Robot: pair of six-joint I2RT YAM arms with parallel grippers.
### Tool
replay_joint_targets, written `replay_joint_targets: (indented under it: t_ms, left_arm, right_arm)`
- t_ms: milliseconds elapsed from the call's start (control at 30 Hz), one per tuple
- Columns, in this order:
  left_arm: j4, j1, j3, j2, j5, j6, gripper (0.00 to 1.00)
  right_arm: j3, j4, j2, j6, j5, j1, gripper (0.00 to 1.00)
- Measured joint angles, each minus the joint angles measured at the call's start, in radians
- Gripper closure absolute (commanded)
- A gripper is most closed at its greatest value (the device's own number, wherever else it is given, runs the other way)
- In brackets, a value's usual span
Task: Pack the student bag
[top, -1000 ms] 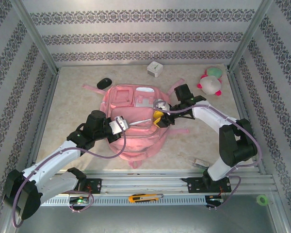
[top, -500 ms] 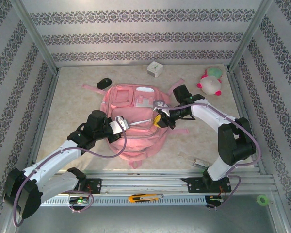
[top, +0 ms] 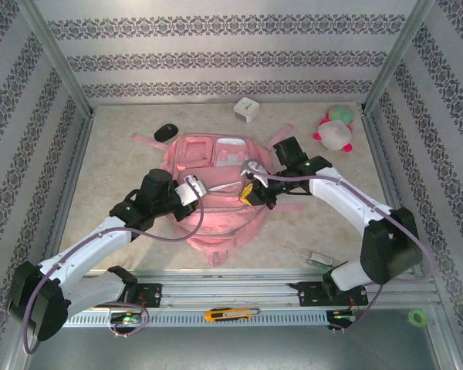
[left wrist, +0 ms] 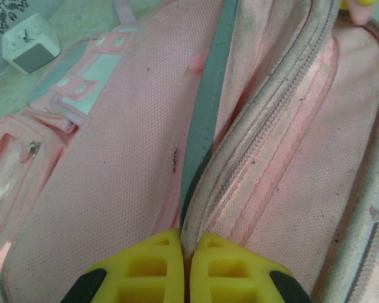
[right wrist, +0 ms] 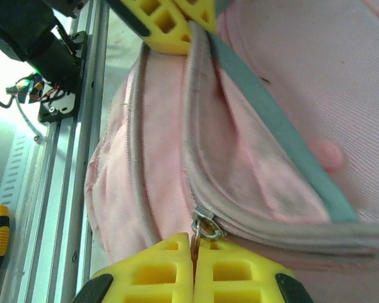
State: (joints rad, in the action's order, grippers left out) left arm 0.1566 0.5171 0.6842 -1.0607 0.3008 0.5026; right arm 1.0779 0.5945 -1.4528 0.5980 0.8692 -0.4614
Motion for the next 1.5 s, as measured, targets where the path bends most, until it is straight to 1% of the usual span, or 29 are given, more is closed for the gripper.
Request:
replay_joint_targets:
  t_ms: [233,467,567,600,633,700,833,900,967,1067,1200,1367,1500]
  left_arm:
    - [0.023,0.043,0.032,-0.024,-0.071,-0.026,1.0]
    - [0.023,0.113,0.054,-0.077,-0.137,-0.069,1.0]
    - [0.023,0.126,0.066,-0.11,-0.152,-0.084,1.0]
    - [0.022,0.127,0.067,-0.117,-0.153,-0.088,0.99]
    - [0.022,0.13,0.07,-0.124,-0.157,-0.092,0.96]
    - [0.019,0.131,0.072,-0.129,-0.158,-0.094,0.87]
    - [0.013,0.132,0.075,-0.126,-0.167,-0.109,0.64]
    - [-0.001,0.133,0.074,-0.111,-0.157,-0.109,0.58]
    - [-0.037,0.144,0.064,-0.074,-0.131,-0.105,0.55]
    - [-0.081,0.175,0.045,-0.005,-0.096,-0.087,0.55]
    - [-0.093,0.24,0.044,0.021,-0.098,-0.085,0.56]
    - [-0.094,0.34,0.016,0.022,-0.179,-0.102,0.57]
    - [-0.125,0.406,-0.049,0.024,-0.268,-0.118,0.59]
  right_arm:
    - [-0.085,-0.143,0.093,-0.308,-0.095,-0.077,1.0]
    - [-0.134,-0.209,0.154,-0.589,-0.217,-0.156,1.0]
    - [-0.168,-0.245,0.172,-0.691,-0.267,-0.186,1.0]
    - [-0.177,-0.254,0.177,-0.719,-0.28,-0.193,1.0]
    - [-0.186,-0.264,0.182,-0.751,-0.295,-0.199,1.0]
    - [-0.198,-0.278,0.192,-0.811,-0.319,-0.205,1.0]
    - [-0.202,-0.302,0.204,-0.952,-0.349,-0.216,1.0]
    - [-0.202,-0.309,0.204,-1.031,-0.353,-0.222,1.0]
    - [-0.202,-0.32,0.203,-1.117,-0.352,-0.231,1.0]
    - [-0.202,-0.337,0.195,-1.243,-0.352,-0.242,1.0]
    - [-0.202,-0.356,0.189,-1.402,-0.356,-0.244,1.0]
    - [-0.204,-0.369,0.189,-1.598,-0.361,-0.244,1.0]
    - [-0.224,-0.391,0.189,-1.712,-0.36,-0.244,1.0]
